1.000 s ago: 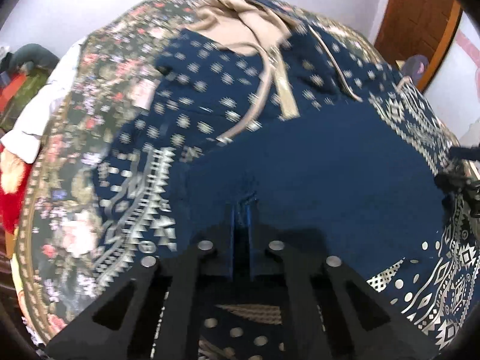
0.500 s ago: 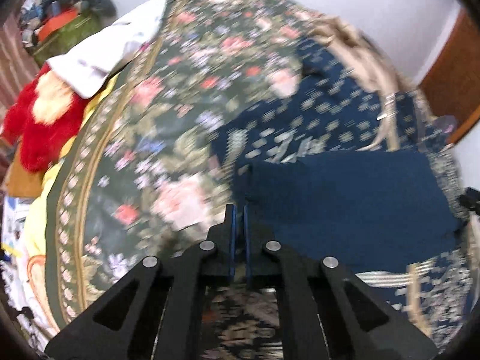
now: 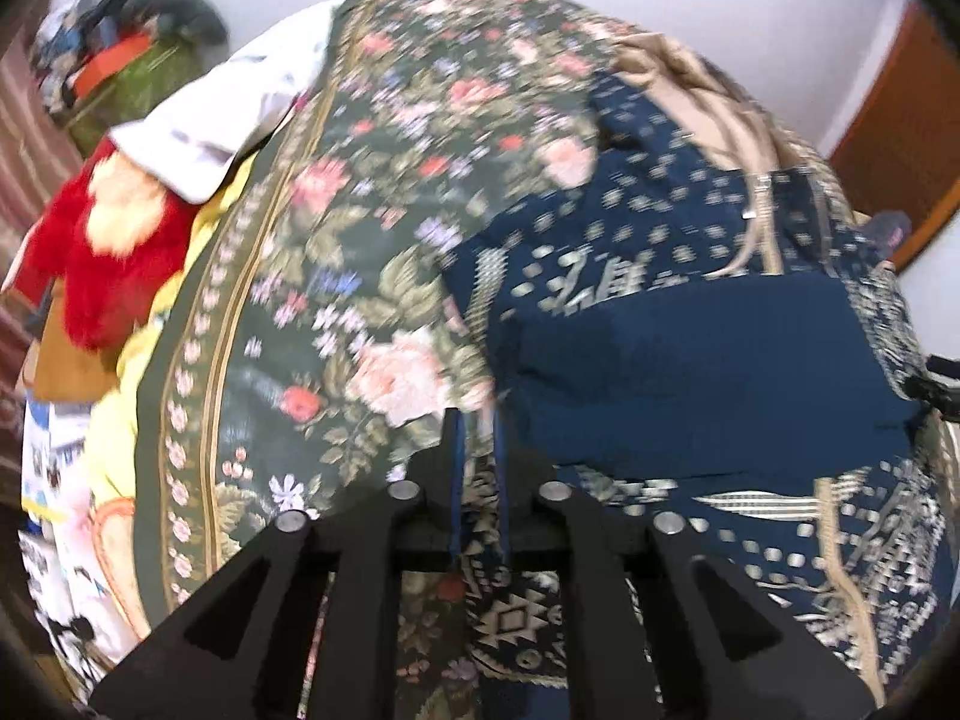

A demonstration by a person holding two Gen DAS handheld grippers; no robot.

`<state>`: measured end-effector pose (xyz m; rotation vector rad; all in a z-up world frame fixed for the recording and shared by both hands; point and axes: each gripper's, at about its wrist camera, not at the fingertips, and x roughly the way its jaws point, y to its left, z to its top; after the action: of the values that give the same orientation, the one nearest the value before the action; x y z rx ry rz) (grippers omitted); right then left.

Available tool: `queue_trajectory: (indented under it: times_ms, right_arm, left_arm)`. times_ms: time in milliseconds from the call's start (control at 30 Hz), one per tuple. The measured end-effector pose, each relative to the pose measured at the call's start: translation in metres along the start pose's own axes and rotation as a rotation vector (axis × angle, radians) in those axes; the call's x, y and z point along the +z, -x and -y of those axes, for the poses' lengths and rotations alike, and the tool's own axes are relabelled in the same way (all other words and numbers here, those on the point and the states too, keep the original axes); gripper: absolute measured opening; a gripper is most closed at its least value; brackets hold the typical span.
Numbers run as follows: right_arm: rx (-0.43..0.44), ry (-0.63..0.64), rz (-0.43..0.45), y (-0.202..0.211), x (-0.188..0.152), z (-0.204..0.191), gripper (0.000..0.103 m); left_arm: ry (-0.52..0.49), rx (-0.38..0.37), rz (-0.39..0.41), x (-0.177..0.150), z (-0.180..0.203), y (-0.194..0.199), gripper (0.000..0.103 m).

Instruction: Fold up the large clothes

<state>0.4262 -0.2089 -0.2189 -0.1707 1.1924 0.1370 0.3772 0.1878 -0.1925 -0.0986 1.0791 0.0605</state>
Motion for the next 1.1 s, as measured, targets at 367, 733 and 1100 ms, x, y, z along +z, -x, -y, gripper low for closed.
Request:
queue_trajectory:
  times_ms: [367,733,1100]
  right_arm:
    - [0.111,-0.053,0.17,0.076,0.05,0.017,0.089]
    - [0.218,-0.016,0.17,0.027,0.163,-0.04,0.09]
    - [0.352,-0.143,0.041,-0.084,0.231,-0.064,0.088]
  left_arm:
    - [-0.123,-0.036,0.111,0.059,0.057,0.027,0.061]
    - [-0.112,-0.074,0.089,0.14,0.069,-0.032,0.069]
    - [-0.008,-0.145,-0.009,0.189,0.068,-0.136,0.069]
